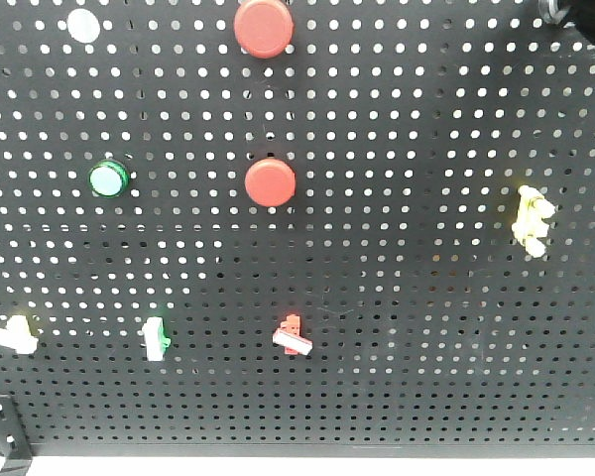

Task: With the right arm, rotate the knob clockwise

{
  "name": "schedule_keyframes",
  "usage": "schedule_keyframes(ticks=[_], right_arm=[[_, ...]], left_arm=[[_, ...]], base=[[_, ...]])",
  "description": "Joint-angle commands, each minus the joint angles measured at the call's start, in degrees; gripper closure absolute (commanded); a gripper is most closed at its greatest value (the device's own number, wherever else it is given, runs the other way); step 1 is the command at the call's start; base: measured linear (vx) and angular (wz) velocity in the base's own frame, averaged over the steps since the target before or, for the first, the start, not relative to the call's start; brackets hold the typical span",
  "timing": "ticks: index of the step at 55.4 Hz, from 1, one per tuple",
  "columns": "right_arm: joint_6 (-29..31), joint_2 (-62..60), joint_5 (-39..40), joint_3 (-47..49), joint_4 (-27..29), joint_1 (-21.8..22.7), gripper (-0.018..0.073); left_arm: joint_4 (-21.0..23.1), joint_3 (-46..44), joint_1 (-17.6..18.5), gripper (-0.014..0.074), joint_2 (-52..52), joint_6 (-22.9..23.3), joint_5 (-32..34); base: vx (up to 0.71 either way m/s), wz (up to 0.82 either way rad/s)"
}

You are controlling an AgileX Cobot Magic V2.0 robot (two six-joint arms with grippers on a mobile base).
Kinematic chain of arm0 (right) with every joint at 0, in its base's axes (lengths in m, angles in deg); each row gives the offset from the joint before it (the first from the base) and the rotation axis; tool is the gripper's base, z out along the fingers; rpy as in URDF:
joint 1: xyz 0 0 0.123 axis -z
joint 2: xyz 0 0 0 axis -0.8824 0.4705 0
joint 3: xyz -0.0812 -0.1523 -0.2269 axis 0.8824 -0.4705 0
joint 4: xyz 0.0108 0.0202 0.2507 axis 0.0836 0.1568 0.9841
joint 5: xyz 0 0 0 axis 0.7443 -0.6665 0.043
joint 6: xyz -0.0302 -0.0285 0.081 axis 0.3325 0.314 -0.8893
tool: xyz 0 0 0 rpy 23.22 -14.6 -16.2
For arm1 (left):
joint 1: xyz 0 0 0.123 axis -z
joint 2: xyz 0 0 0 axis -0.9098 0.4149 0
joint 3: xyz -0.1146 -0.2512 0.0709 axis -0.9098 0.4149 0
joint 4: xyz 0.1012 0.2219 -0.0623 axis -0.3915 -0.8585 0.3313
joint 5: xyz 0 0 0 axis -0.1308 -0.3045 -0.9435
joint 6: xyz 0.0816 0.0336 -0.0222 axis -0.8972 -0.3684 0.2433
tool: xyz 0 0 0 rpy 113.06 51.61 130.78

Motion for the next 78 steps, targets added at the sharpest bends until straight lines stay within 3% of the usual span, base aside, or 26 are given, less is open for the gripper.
schedule_keyframes(ticks=[1,16,32,39,50,61,68,78], right_arm=[[-5.94,-1.23,9.66,2.82,-0.53,0.33,0.0557],[-6.00,-1.23,9.79,2.82,-5.26,0.33,0.0480],[-5.59,-3.81,13.53,1.99,-6.59,0.33,0.0193],[-3.04,-9.91,12.95,-3.22,-7.40,0.33,0.0102],[-0.35,-21.43,11.06,-17.14,-12.40,0.33,0.0114],[-0.16,-31.80,11.88,-28.80,-21.52,0.33,0.0137],[-0.22,-34.94,11.88,-32.17,-24.83,0.33,0.0148],[-0.22,-37.04,11.88,-33.22,-24.84,0.33,0.0156]], left_arm=[[0.49,1.54,0.14,0.0603,-0.90,0.08,4.48],[0.49,1.54,0.14,0.0603,-0.90,0.08,4.48],[0.49,1.54,0.14,0.0603,-0.90,0.08,4.48],[0.49,1.54,0.14,0.0603,-0.90,0.08,4.48],[0.49,1.54,0.14,0.0603,-0.90,0.08,4.48],[0.49,1.54,0.14,0.0603,-0.90,0.08,4.48],[0.49,1.54,0.14,0.0603,-0.90,0.08,4.48],[0.49,1.54,0.14,0.0603,-0.90,0.08,4.48]], base=[[0.00,0.00],[0.00,0.00],[0.00,0.00],[0.00,0.00],[0.00,0.00],[0.00,0.00],[0.00,0.00],[0.00,0.00]])
